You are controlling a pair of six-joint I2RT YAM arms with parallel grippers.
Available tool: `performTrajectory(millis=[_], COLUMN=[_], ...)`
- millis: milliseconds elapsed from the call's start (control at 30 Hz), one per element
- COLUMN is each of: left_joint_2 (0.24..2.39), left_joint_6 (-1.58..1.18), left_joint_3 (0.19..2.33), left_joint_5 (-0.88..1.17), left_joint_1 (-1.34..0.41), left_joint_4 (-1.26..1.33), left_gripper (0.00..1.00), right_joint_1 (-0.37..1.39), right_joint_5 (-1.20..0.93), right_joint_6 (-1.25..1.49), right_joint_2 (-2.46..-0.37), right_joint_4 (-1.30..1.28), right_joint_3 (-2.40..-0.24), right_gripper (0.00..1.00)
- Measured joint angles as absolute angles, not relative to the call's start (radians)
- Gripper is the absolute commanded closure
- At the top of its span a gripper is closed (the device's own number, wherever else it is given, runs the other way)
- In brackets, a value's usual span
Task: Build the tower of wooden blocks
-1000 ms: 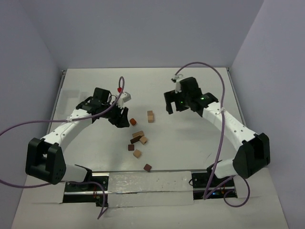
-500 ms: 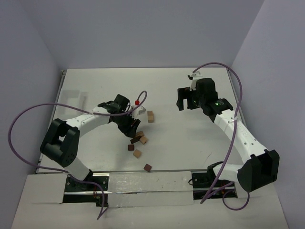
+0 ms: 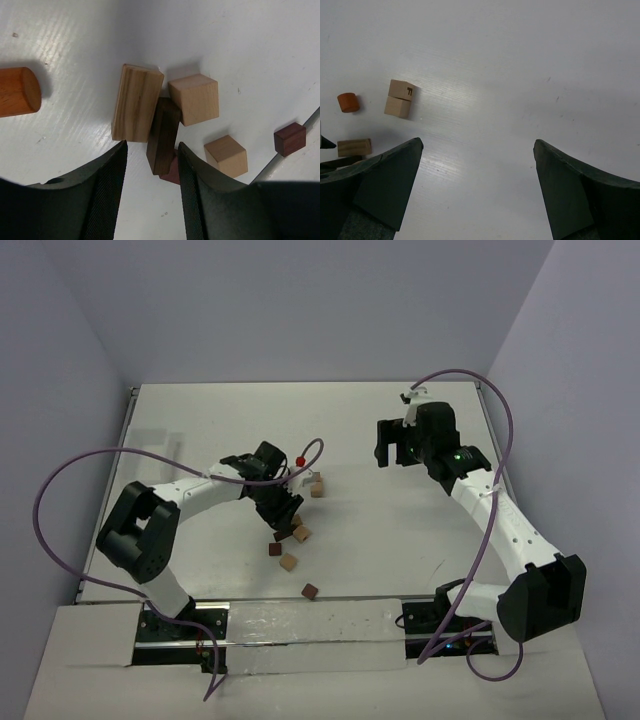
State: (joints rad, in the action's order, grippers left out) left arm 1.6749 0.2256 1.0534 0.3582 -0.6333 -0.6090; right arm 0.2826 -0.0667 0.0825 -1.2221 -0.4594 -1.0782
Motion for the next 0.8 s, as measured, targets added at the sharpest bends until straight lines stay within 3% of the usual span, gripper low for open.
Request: performTrajectory(millis=[233,300,467,633,800], left_joint_2=[1.696,1.696,1.696,1.694,1.678], left_joint_6=[0.226,0.226,0.225,0.226,0.225], left_joint_3=[1.053,1.053,1.051,1.048,1.040], left_joint_5=[0.310,0.300,0.284,0.285,0.300], left_joint_1=[-0.667,-0.670,-0.673,-0.677,-0.676], left_joint_4=[-0.605,-0.601,-0.592,-0.585,-0.594], left_gripper=[0.57,0.66,0.75,0.99,1.00], right_joint_1=[0.276,0.275,0.274,0.274,0.274], right_joint_5=[-0.046,-0.045,-0.045,-0.049,-0.081], right_joint_6=[0.085,0.087,0.088,0.089,0.085], right_joint_2=[-1.222,-1.222,-1.222,-1.222,-1.222], right_joint_4=[-0.450,-0.448,-0.448,-0.448,-0.447], right_joint_3=[-1.078,-1.078,-1.078,-1.078,-1.078], right_gripper=[0.00,0.00,0.00,0.00,0.00])
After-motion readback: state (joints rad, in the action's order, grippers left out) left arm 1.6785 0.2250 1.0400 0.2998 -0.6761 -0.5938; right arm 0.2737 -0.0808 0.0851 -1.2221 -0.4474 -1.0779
